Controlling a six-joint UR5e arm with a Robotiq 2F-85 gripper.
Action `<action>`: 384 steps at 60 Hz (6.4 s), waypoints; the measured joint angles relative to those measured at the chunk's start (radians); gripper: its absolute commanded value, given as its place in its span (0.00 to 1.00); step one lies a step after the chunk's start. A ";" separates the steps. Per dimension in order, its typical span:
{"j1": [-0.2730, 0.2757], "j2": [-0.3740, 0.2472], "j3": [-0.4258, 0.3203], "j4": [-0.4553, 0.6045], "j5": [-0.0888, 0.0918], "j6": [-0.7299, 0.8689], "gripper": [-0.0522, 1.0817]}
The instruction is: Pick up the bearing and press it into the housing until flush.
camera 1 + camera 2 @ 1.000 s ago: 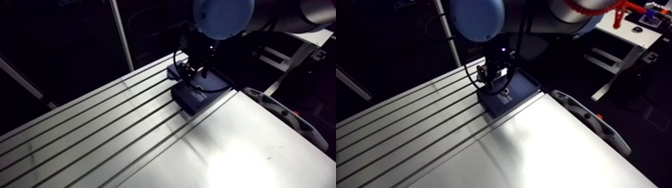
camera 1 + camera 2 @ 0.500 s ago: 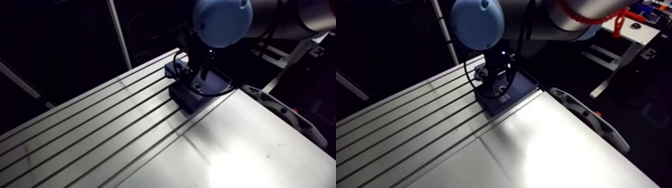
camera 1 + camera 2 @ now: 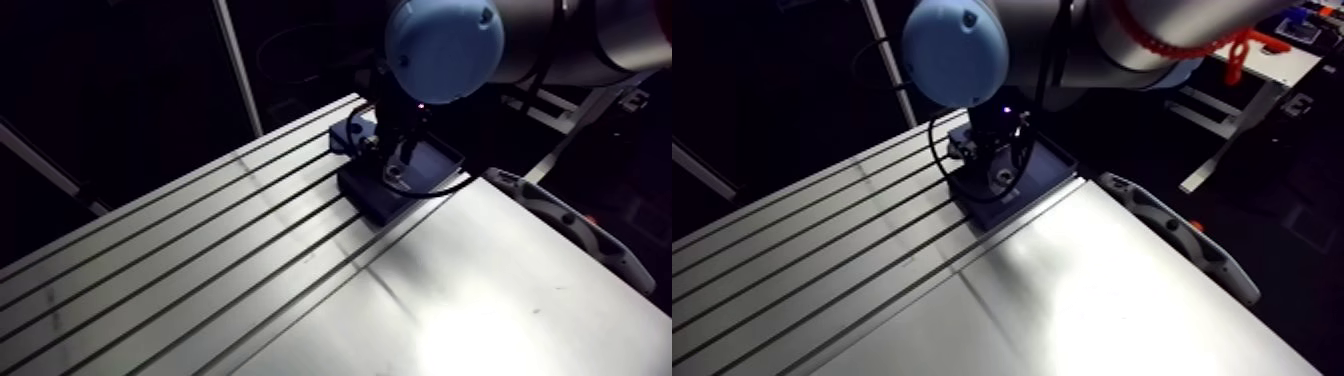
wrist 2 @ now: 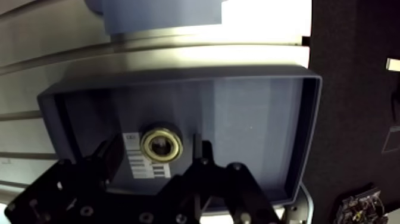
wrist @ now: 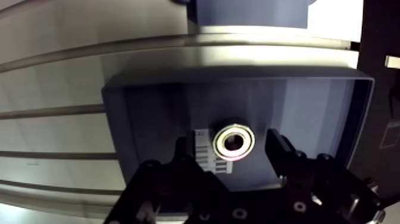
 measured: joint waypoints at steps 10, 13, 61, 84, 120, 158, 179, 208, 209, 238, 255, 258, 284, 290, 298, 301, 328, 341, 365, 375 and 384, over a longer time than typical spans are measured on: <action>0.000 0.001 0.000 -0.001 0.000 0.000 0.39; 0.000 0.001 0.001 -0.001 0.000 0.000 0.39; 0.001 0.008 -0.008 -0.002 -0.001 0.000 0.45; -0.001 0.006 -0.001 -0.001 -0.002 -0.001 0.45; -0.002 0.001 0.003 -0.001 -0.002 -0.002 0.49; -0.002 0.003 0.003 0.000 -0.002 -0.003 0.57; -0.003 0.002 -0.001 0.001 -0.001 -0.007 0.64; -0.004 -0.031 -0.055 0.047 -0.011 -0.023 0.77; -0.004 -0.032 -0.059 0.051 -0.011 -0.023 0.77; 0.018 -0.003 -0.189 0.131 -0.008 0.008 0.84; 0.060 0.046 -0.260 0.147 -0.008 0.038 0.84; 0.067 0.055 -0.271 0.148 -0.008 0.043 0.85; 0.087 0.125 -0.353 0.183 -0.006 0.075 0.87; 0.090 0.135 -0.363 0.187 -0.006 0.079 0.87; 0.096 0.144 -0.369 0.189 -0.006 0.081 0.87; 0.098 0.148 -0.371 0.190 -0.006 0.082 0.87; 0.105 0.173 -0.379 0.184 -0.004 0.083 0.87; 0.106 0.181 -0.383 0.180 -0.003 0.084 0.87; 0.107 0.194 -0.392 0.179 -0.003 0.086 0.87; 0.111 0.197 -0.393 0.178 -0.003 0.086 0.87; 0.113 0.199 -0.393 0.178 -0.003 0.086 0.87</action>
